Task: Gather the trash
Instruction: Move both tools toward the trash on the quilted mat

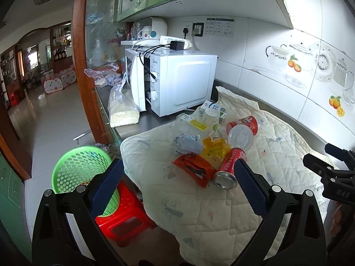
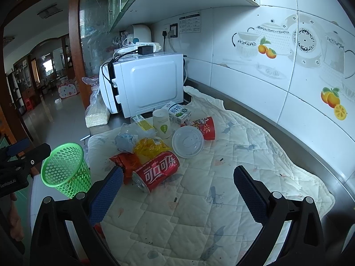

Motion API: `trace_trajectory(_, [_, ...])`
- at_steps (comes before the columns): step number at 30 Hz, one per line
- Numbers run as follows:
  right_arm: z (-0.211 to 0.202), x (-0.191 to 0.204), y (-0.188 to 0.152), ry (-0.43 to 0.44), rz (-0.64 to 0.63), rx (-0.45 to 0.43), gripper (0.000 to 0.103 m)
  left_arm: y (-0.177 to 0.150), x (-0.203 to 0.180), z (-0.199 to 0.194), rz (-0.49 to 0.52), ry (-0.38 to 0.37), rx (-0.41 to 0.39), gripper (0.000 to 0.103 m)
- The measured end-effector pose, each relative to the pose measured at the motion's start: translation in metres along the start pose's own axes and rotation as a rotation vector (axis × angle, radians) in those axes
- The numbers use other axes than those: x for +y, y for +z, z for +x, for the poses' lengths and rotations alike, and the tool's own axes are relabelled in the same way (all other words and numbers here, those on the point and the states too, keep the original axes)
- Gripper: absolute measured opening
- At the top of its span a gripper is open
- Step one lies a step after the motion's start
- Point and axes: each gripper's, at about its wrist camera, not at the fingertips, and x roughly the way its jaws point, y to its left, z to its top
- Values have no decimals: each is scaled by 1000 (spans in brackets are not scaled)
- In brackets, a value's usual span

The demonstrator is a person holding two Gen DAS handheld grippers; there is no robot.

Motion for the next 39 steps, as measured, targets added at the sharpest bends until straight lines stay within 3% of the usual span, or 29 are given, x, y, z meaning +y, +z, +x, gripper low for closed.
trace_trajectory(39, [1,4,1,10,-4,6,97,-1,1,5,-17,8,17,98])
